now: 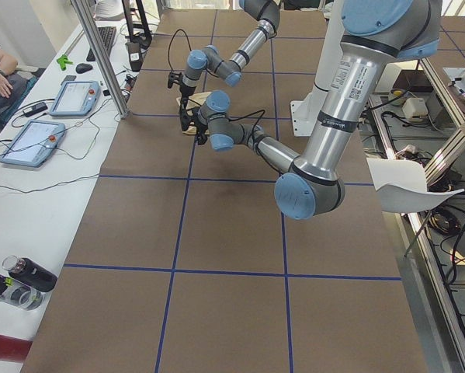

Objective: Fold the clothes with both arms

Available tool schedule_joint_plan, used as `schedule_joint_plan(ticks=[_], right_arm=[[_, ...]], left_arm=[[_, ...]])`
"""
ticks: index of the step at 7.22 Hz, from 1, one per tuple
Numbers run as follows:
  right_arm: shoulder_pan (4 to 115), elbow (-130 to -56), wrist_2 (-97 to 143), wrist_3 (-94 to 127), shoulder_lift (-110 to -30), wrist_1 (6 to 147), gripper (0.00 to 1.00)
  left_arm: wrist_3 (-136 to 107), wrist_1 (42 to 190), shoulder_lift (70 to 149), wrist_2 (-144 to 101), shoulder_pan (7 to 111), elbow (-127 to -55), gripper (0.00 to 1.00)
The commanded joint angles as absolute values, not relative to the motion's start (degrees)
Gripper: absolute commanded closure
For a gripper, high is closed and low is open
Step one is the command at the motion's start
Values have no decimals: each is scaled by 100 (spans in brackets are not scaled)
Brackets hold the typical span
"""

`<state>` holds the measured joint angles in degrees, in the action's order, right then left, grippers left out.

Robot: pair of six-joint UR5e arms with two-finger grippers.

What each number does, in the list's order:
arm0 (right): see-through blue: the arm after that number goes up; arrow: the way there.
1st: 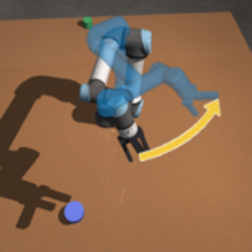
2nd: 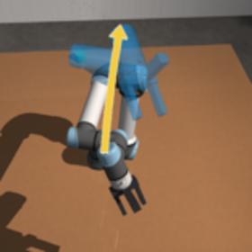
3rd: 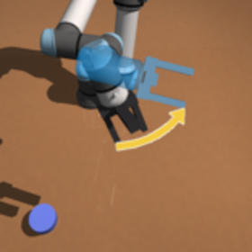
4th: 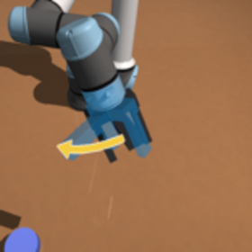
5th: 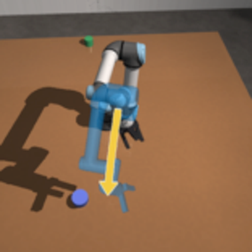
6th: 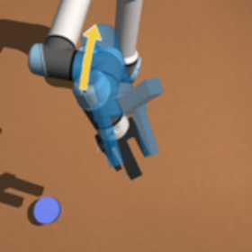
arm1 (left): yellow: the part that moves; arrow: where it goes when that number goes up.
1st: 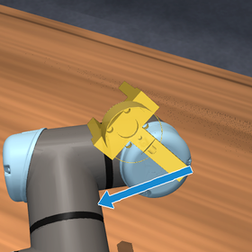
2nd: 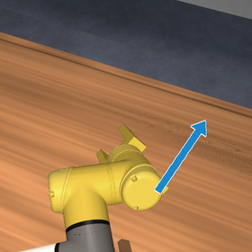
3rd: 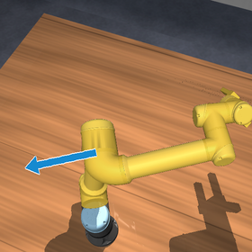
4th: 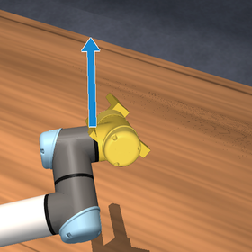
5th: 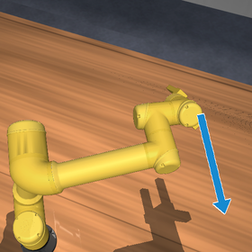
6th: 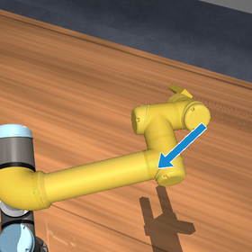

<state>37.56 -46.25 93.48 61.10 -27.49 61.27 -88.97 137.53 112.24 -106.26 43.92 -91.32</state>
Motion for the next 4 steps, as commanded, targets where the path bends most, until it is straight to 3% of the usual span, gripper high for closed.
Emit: schedule_joint_plan(ticks=[1,3,4], right_arm=[[3823,-4518,9334,6117,-2672,6012,2],[4103,-4727,9665,6056,-2689,6047,1],[4366,-5294,10129,5890,-2950,6404,1]], left_arm=[[-8895,13755,11232,-10626,4403,-9141,0],[-8886,13755,11224,-10731,4552,-9158,0],[-8607,13755,11180,-10932,4718,-9202,0]])
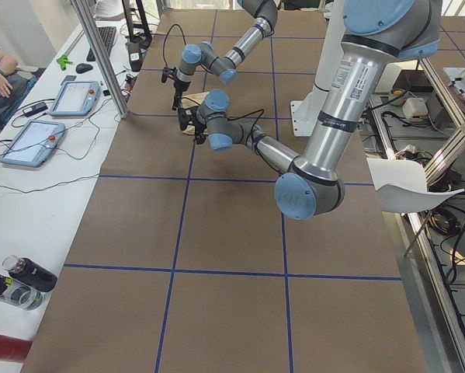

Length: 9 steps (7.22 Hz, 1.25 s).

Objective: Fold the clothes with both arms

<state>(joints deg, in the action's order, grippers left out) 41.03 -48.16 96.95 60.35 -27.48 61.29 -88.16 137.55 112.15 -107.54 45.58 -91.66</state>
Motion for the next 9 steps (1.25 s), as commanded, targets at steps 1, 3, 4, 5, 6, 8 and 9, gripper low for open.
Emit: schedule_joint_plan(ticks=[1,3,4,5,6,8,9], right_arm=[[4542,-6205,10386,5584,-3406,7103,1],[4824,-6915,10808,5248,-3647,8003,1],[4808,-7683,10724,5291,-4283,7998,1],[5034,-8500,10714,5256,-4959,7998,1],[5245,-8960,10862,5247,-5531,7981,1],[5430,-9220,10828,5229,-6168,7814,1],[5484,-9185,10802,5177,-6474,7796,0]], left_arm=[[-7952,13746,10727,-10942,4781,-9611,0],[-7138,13755,10049,-10970,5140,-9966,0],[-7267,13746,9889,-10586,5194,-9941,0],[-7208,13798,9740,-10547,5342,-9967,0],[-7207,13834,9686,-10277,5439,-9958,0],[-7190,14139,9352,-9942,5536,-9793,0],[-7111,14142,9360,-9906,5711,-9600,0]])
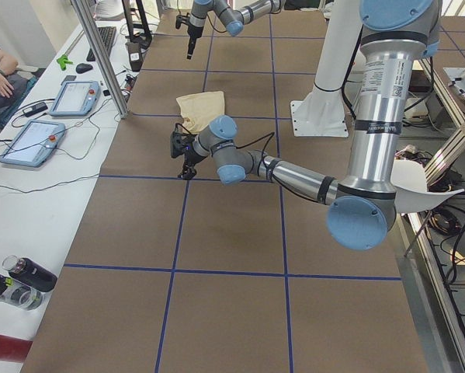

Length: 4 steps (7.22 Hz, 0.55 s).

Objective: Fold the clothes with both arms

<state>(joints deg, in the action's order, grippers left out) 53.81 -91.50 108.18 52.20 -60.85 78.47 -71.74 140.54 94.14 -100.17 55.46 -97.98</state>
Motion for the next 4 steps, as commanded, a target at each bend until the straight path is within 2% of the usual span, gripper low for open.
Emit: schedule_joint_plan(ticks=[1,4], right_arm=[[5763,-9158,10863,4750,-6556,7822,0],[6659,-9220,11635,3243,-7511,7910,0]], left_arm=[[-6066,14055,9343,-10132,6017,-9598,0],[-3225,13206,9132,-11414,7397,-9483,0]])
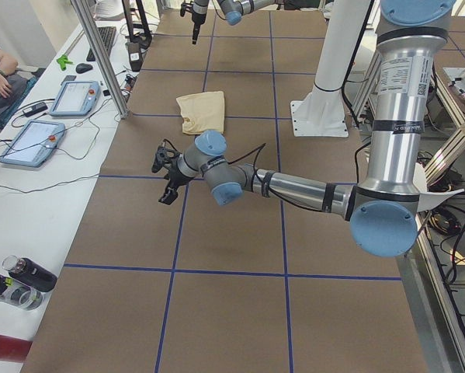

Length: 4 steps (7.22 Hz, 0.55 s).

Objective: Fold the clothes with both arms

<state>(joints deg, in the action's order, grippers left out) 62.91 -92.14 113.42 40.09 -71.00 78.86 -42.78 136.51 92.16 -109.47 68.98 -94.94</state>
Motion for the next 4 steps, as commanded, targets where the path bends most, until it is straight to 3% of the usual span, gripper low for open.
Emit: schedule_joint_plan(ticks=[1,4], right_arm=[[6993,-9168,11819,2034,-7784,7988,0],[8083,-9176,12986,-65,-8356,8761,0]], left_arm=[[-2364,12757,9106,-11591,7653,-9483,0],[124,11194,9027,-11689,8356,-9448,0]])
